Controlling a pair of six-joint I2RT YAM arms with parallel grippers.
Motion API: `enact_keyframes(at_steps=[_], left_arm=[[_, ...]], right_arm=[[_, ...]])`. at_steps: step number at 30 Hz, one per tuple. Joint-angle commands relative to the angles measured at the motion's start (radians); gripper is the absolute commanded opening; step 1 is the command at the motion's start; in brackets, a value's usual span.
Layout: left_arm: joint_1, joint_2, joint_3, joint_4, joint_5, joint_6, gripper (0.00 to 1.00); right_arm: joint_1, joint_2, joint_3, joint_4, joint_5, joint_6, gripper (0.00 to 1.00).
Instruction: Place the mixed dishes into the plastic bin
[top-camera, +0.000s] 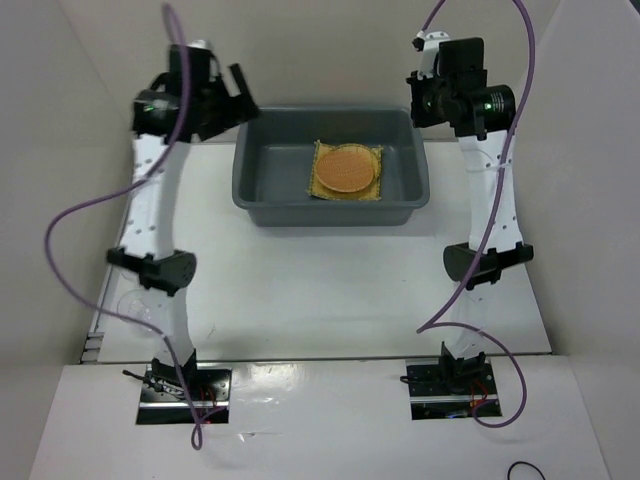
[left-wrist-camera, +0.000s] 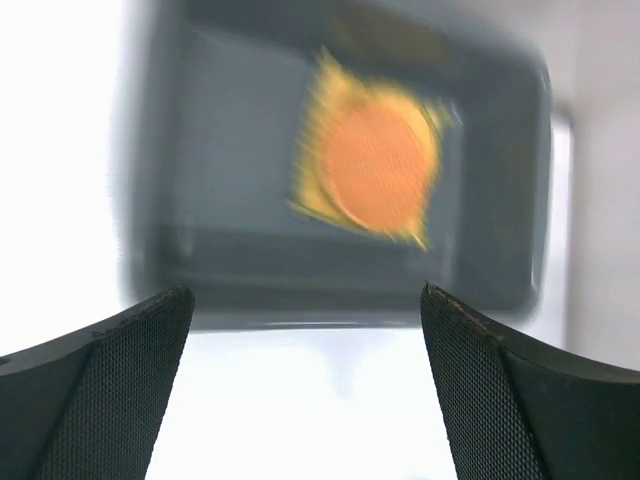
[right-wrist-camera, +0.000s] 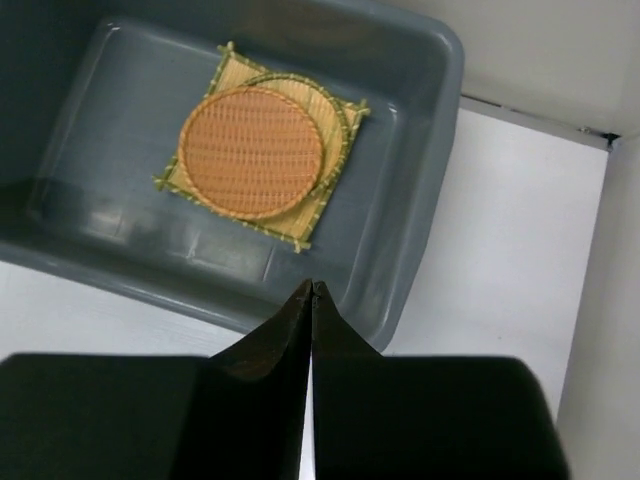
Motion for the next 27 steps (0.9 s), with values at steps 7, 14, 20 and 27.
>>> enact_keyframes(at_steps=[7, 14, 20, 27], left_arm=[[0.401, -0.805, -1.167, 0.388, -0.038, 0.057, 1.0], [0.458, -0.911, -1.534, 0.334, -0.138, 0.131, 1.0], [0.526, -0.902, -1.666, 0.397, -0.104, 0.187, 1.0], [0.636, -0.833, -1.78, 0.555, -0.026, 0.288, 1.0]], right_arm=[[0.035, -0.058, 0.01, -0.005, -0.029, 0.015, 0.84], [0.035, -0.093, -0.027, -0.005, -0.028, 0.015, 0.97], [0.035, -0.102, -0.027, -0.005, -0.028, 0.015, 0.97], [0.035, -0.148, -0.095, -0.005, -0.028, 0.015, 0.97]])
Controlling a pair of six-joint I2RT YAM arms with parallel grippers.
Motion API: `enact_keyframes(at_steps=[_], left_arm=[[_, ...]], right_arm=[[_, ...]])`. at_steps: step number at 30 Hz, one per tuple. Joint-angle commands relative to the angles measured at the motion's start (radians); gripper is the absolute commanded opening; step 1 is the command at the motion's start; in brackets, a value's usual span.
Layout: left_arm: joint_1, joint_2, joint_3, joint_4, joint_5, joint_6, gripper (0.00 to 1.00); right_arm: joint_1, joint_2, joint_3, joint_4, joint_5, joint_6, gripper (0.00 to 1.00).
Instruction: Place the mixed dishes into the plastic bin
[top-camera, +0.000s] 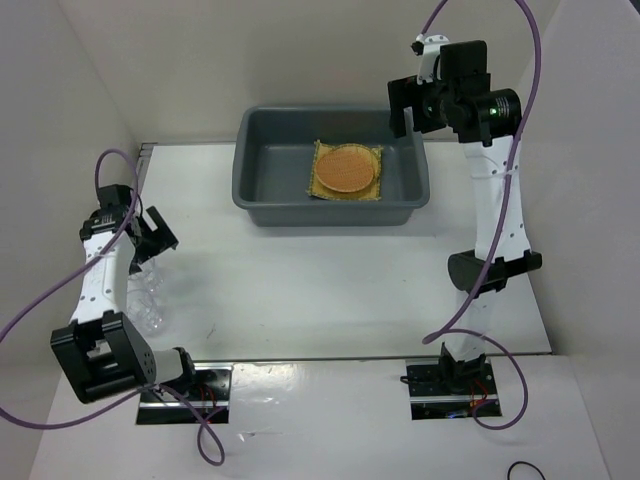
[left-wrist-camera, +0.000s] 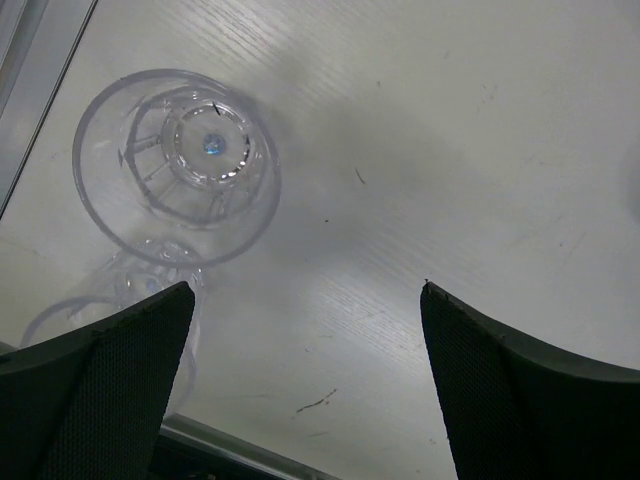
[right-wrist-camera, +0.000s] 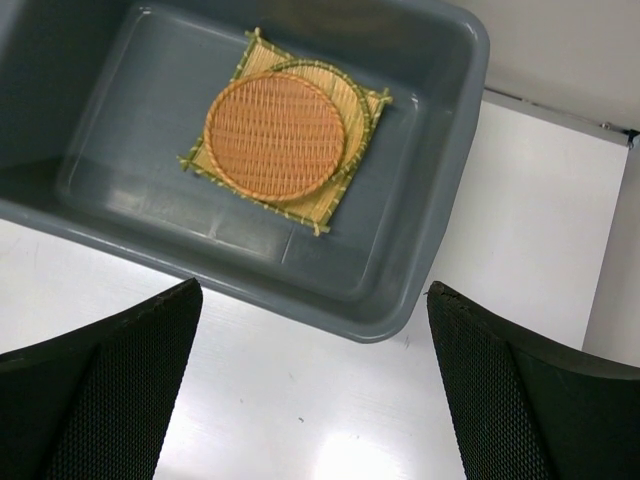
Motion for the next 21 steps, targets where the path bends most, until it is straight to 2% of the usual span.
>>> enact_keyframes(at_steps=[1, 5, 7, 9, 13, 14, 16, 17, 19, 21], left_arm=[[0.049, 0.069, -0.036, 0.128, 0.068, 0.094, 1.0], [0.06, 0.152, -0.036, 0.165, 0.111, 0.108, 0.98], [0.06, 0.193, -0.036, 0.176, 0.132, 0.108, 0.89], [0.06, 0.224, -0.045, 0.196, 0.143, 0.118, 0.86], [0.092, 0.233, -0.067, 0.219, 0.152, 0.118, 0.71], [0.102, 0.246, -0.067, 0.219, 0.152, 0.118, 0.48], [0.102, 0.246, -0.053, 0.219, 0.161, 0.118, 0.11], [0.111, 0.255, -0.044, 0.21, 0.161, 0.118, 0.0], [0.12, 0.231, -0.031, 0.225, 0.216, 0.097, 0.0], [0.12, 0.131, -0.043, 0.263, 0.269, 0.062, 0.0]], right_arm=[[0.007, -0.078, -0.029, 0.001, -0.005, 0.003, 0.97], [0.007, -0.089, -0.04, 0.001, 0.004, 0.003, 0.97], [0.007, -0.098, -0.04, 0.001, 0.004, 0.003, 0.97], [0.007, -0.098, -0.04, 0.001, 0.014, -0.006, 0.97], [0.007, -0.098, -0.04, 0.001, 0.023, -0.006, 0.97], [0.007, -0.098, -0.04, 0.001, 0.023, -0.006, 0.97], [0.007, -0.098, -0.04, 0.001, 0.023, -0.006, 0.97], [0.007, -0.089, -0.027, 0.001, 0.023, -0.006, 0.97], [0.007, -0.077, -0.027, 0.001, 0.012, -0.006, 0.97], [0.007, -0.066, -0.018, 0.001, 0.0, -0.006, 0.97]])
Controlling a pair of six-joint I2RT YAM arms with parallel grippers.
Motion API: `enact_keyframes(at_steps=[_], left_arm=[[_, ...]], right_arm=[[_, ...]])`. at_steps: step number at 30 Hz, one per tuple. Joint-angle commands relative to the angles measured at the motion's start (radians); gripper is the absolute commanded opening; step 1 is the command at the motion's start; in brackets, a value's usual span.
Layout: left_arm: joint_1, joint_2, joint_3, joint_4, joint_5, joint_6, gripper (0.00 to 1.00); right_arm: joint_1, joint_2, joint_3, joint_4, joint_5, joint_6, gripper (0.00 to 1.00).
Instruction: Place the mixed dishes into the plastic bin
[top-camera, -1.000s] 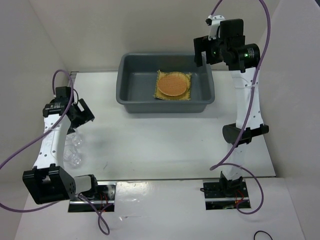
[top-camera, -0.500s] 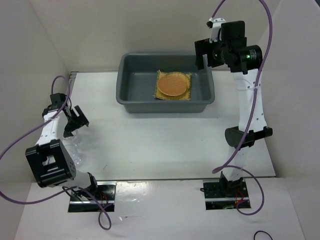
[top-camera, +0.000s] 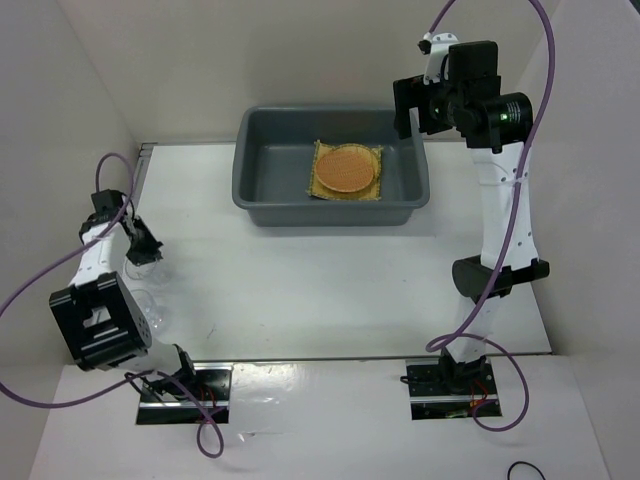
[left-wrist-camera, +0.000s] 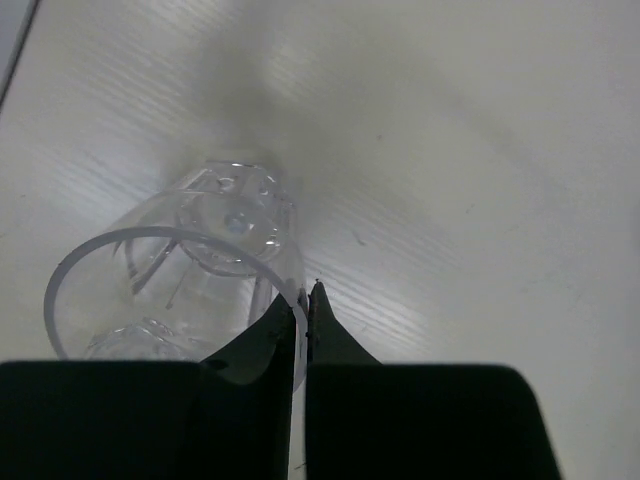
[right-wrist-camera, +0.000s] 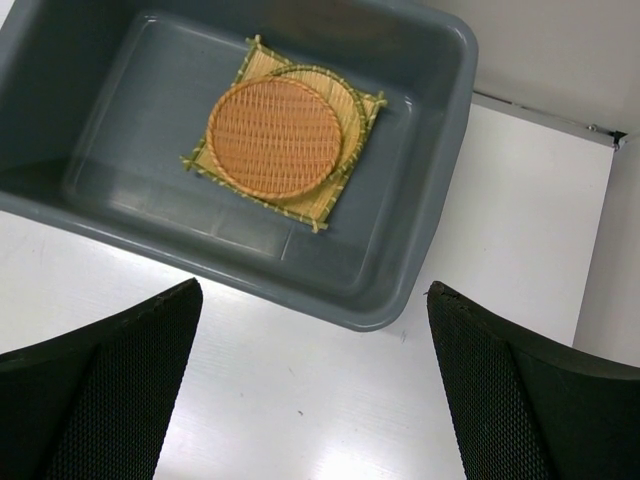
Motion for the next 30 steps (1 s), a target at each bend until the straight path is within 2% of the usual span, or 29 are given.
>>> enact_keyframes(at_steps=[1, 2, 3, 4, 6, 7, 8, 11, 14, 17, 18, 20, 21, 22, 24, 25, 28, 29, 30], left_arm=[[0.004, -0.133, 0.006, 0.089, 0.186, -0.056, 0.0], [0.004, -0.221, -0.009, 0.149, 0.23, -0.097, 0.0], [0.004, -0.237, 0.006, 0.158, 0.282, -0.098, 0.0], [0.004, -0.228, 0.022, 0.201, 0.437, -0.11, 0.0], [0.004, -0.219, 0.008, 0.328, 0.645, -0.177, 0.0], [0.004, -0.207, 0.008, 0.459, 0.786, -0.226, 0.0], [0.004, -0.207, 0.008, 0.524, 0.825, -0.328, 0.0], [-0.067, -0.198, 0.067, 0.686, 0.857, -0.453, 0.0], [-0.15, -0.164, 0.212, 0.717, 0.787, -0.473, 0.0], [-0.248, -0.029, 0.406, 0.536, 0.692, -0.392, 0.0], [-0.274, 0.021, 0.592, 0.376, 0.669, -0.304, 0.0], [-0.355, 0.196, 0.809, 0.202, 0.556, -0.215, 0.0], [-0.384, 0.262, 0.923, 0.036, 0.514, -0.135, 0.0], [-0.438, 0.407, 1.179, -0.054, 0.468, -0.101, 0.0], [-0.496, 0.576, 1.47, -0.291, 0.34, -0.044, 0.0], [-0.531, 0.674, 1.558, -0.293, 0.322, -0.044, 0.0], [-0.602, 0.833, 1.664, -0.352, 0.191, -0.044, 0.0], [-0.62, 0.886, 1.812, -0.416, 0.157, -0.044, 0.0], [-0.64, 0.989, 1.895, -0.444, 0.102, -0.044, 0.0]], right_arm=[[0.007, -0.002, 0.02, 0.005, -0.008, -0.005, 0.97], [0.007, -0.002, 0.031, 0.005, -0.008, -0.005, 0.97], [0.007, 0.01, 0.031, 0.005, -0.008, -0.005, 0.97], [0.007, 0.01, 0.04, 0.005, -0.008, -0.005, 0.97], [0.007, 0.019, 0.049, 0.005, -0.008, -0.005, 0.97], [0.007, 0.019, 0.049, 0.005, -0.008, -0.005, 0.97], [0.007, 0.019, 0.049, 0.005, -0.008, -0.005, 0.97], [0.007, 0.019, 0.049, 0.005, -0.017, -0.005, 0.97], [0.007, 0.01, 0.049, 0.005, -0.017, -0.005, 0.97], [0.007, 0.01, 0.064, 0.005, -0.006, -0.015, 0.97], [0.007, 0.02, 0.081, 0.005, -0.006, -0.015, 0.97], [0.007, 0.03, 0.094, 0.005, 0.003, -0.015, 0.97], [0.007, 0.03, 0.094, 0.005, 0.003, -0.015, 0.97], [0.007, 0.03, 0.094, 0.005, 0.003, -0.015, 0.97], [0.007, 0.03, 0.094, 0.005, 0.003, -0.015, 0.97], [0.007, 0.03, 0.094, 0.005, 0.003, -0.015, 0.97], [0.007, 0.008, 0.08, 0.005, 0.014, -0.024, 0.97], [0.007, -0.011, 0.057, 0.005, 0.014, -0.024, 0.97], [0.007, -0.012, 0.048, 0.005, 0.014, -0.024, 0.97]])
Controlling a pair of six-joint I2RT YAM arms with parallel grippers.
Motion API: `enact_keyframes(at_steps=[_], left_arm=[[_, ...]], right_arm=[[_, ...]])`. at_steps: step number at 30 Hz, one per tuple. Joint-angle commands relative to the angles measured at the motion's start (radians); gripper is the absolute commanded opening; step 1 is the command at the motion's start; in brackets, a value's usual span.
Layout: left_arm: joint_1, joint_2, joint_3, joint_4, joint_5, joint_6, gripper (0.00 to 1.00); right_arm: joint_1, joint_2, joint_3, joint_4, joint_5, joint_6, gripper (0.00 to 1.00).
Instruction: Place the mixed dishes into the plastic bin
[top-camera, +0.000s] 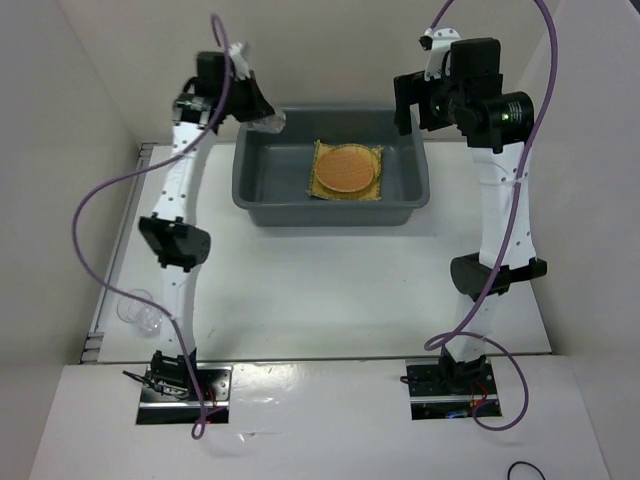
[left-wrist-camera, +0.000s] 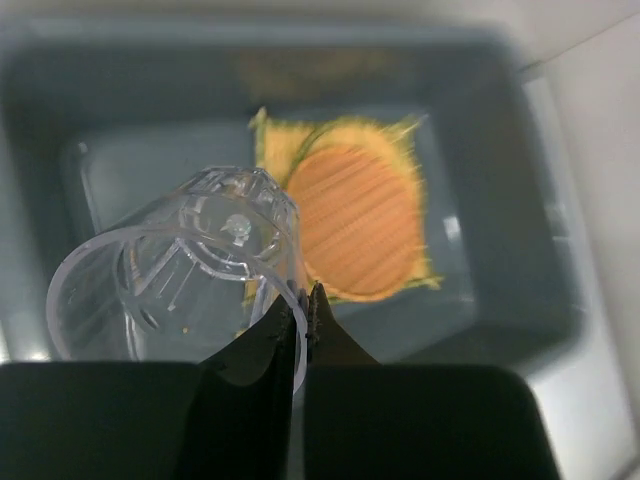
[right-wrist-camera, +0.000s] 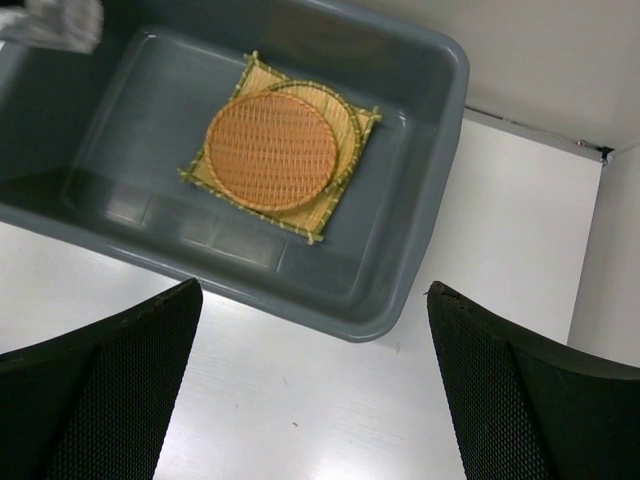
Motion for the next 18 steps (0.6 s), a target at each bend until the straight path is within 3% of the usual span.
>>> enact_keyframes(at_steps=[1, 3, 4, 6, 10, 12, 17, 18], left_arm=[[-0.065, 0.216, 0.263, -0.262, -0.215, 0.045, 0.0], [-0.106, 0.279, 0.369, -0.28, -0.278, 0.045, 0.0], [-0.117, 0.268, 0.245, -0.257, -0.334, 0.045, 0.0], [-0.143, 0.292, 0.211, -0.24, -0.384, 0.055, 0.0], [-0.164, 0.418, 0.355, -0.273, -0.416, 0.055, 0.0], [-0.175, 0.44, 0.356, -0.273, -0.442, 0.055, 0.02], [-0.184, 0.469, 0.356, -0.273, -0.456, 0.055, 0.13], [-0.184, 0.469, 0.356, -0.273, -0.456, 0.055, 0.27]], right_arm=[[0.007, -0.051, -0.023, 0.005, 0.022, -0.014, 0.97], [0.007, -0.064, -0.049, 0.005, 0.022, -0.014, 0.97], [0.007, -0.077, -0.049, 0.005, 0.033, -0.023, 0.97], [0.007, -0.088, -0.071, 0.005, 0.033, -0.023, 0.97], [0.007, -0.108, -0.08, 0.005, 0.044, -0.023, 0.97], [0.007, -0.108, -0.091, 0.005, 0.053, -0.023, 0.97], [0.007, -0.12, -0.118, 0.005, 0.053, -0.033, 0.97], [0.007, -0.12, -0.118, 0.005, 0.053, -0.033, 0.97]])
